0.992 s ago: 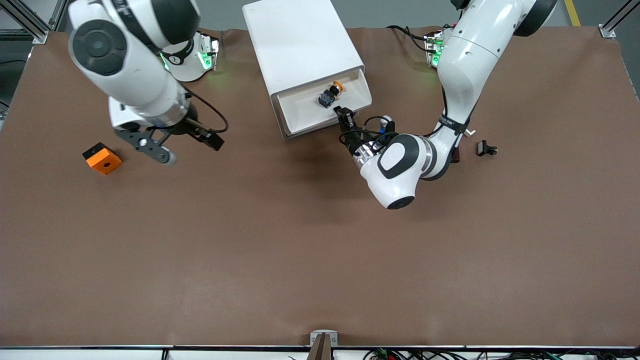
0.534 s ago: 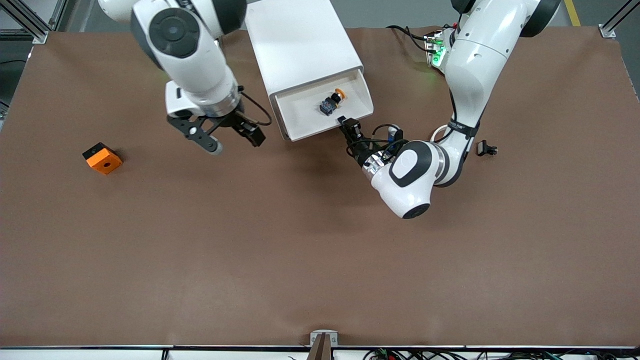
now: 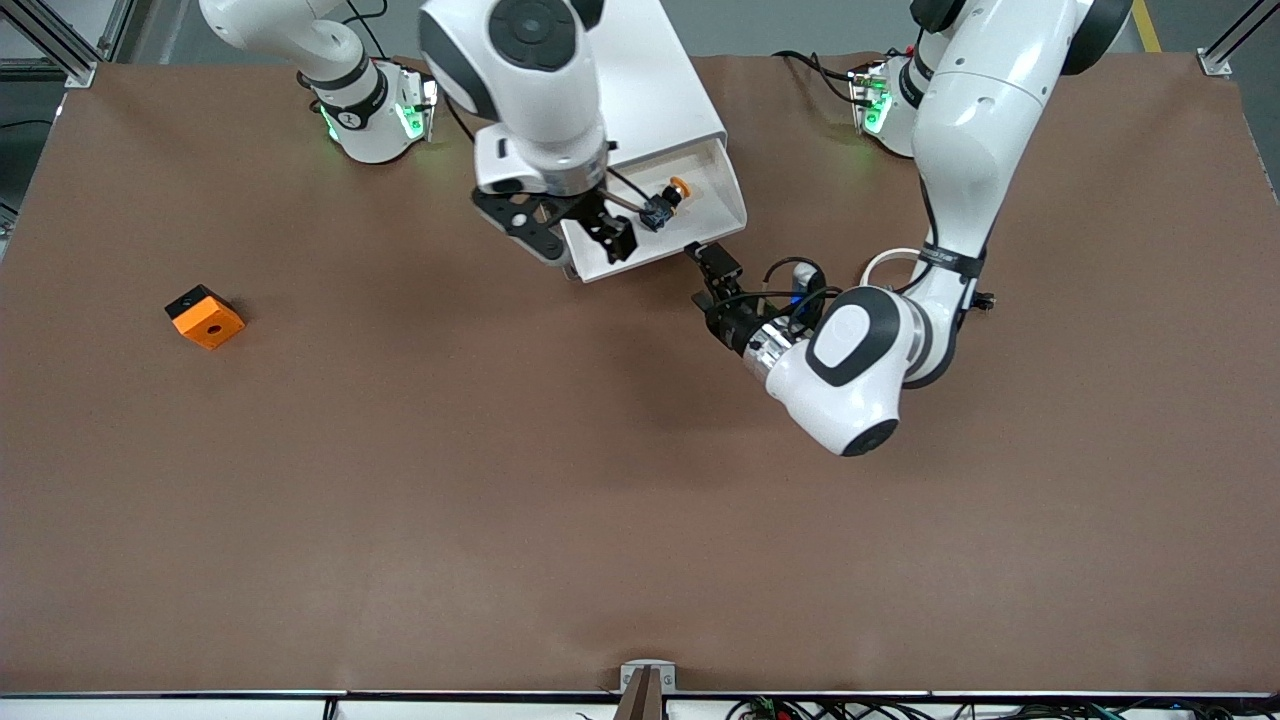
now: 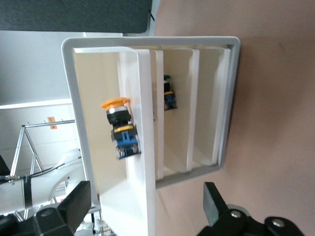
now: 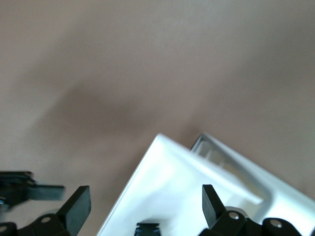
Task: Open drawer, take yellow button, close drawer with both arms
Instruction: 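Grasp a push button in the open drawer with the right gripper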
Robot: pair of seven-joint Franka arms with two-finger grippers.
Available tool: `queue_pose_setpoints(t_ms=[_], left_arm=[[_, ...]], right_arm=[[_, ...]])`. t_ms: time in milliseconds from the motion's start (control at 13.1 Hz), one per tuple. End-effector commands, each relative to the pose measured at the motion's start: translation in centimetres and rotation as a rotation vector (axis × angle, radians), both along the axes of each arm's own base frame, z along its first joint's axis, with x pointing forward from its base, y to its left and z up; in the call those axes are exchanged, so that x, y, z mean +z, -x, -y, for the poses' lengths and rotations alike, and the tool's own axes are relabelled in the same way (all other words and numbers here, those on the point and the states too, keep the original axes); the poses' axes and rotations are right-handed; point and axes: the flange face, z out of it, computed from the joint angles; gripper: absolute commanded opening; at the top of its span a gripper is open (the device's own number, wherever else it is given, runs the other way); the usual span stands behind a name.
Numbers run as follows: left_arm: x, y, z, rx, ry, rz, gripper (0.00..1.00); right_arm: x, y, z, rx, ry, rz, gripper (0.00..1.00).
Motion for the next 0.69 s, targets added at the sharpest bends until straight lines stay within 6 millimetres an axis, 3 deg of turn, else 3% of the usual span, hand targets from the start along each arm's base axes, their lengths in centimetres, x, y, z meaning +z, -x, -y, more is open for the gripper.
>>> queue_pose_setpoints(t_ms=[0, 305, 611], left_arm=[[1.3, -1.6, -1.6, -0.038, -0.006, 0.092, 1.00], [1.3, -2.6, -4.1, -0.082, -0.067, 0.169, 1.00], [2.9, -4.4, -6.1, -0.118, -0.050, 0.290, 1.00]], right_arm=[[-2.6, 1.0, -2.6, -0.014, 0.020, -0.012, 1.00], [-4.9, 4.3, -5.6, 0.002, 0.044, -0.037, 1.00], [-6.0, 4.9, -6.4, -0.001, 0.053, -0.041, 1.00]])
